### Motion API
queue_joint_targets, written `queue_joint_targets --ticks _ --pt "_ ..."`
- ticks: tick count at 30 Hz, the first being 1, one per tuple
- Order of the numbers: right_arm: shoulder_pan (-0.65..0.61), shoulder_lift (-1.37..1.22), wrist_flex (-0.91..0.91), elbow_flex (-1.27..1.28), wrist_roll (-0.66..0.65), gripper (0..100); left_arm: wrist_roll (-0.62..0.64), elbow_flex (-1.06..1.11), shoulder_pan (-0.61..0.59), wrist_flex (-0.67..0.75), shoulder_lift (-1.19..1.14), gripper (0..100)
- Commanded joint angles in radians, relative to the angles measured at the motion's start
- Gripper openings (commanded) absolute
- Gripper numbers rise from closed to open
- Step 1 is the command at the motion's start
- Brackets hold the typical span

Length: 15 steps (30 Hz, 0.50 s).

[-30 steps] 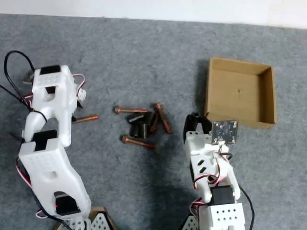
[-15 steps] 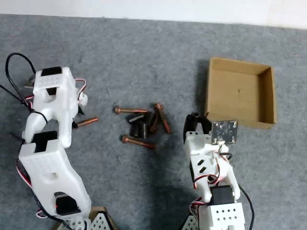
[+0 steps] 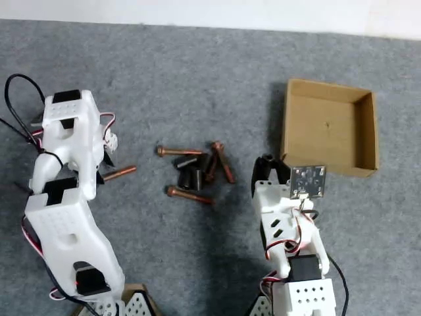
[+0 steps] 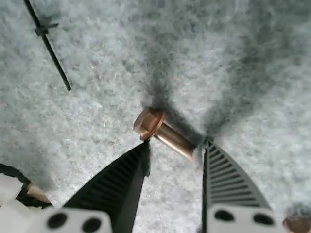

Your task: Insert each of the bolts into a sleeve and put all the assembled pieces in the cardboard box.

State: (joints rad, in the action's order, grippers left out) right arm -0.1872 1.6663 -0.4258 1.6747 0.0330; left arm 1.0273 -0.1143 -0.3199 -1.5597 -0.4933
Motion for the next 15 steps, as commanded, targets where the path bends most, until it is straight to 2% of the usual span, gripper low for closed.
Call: queue_joint_targets --ticks 1,7,15 --pt "-0.002 0.015 0.028 0.018 -0.012 1.0 0.006 0.012 -0.005 0.044 0.008 17" --pt "-0.002 0.015 0.028 0.018 -0.012 1.0 0.006 0.193 0.004 0.256 0.010 17" --pt "-0.002 0.015 0.028 0.018 -0.012 1.0 0.006 0.194 0.004 0.270 0.012 16"
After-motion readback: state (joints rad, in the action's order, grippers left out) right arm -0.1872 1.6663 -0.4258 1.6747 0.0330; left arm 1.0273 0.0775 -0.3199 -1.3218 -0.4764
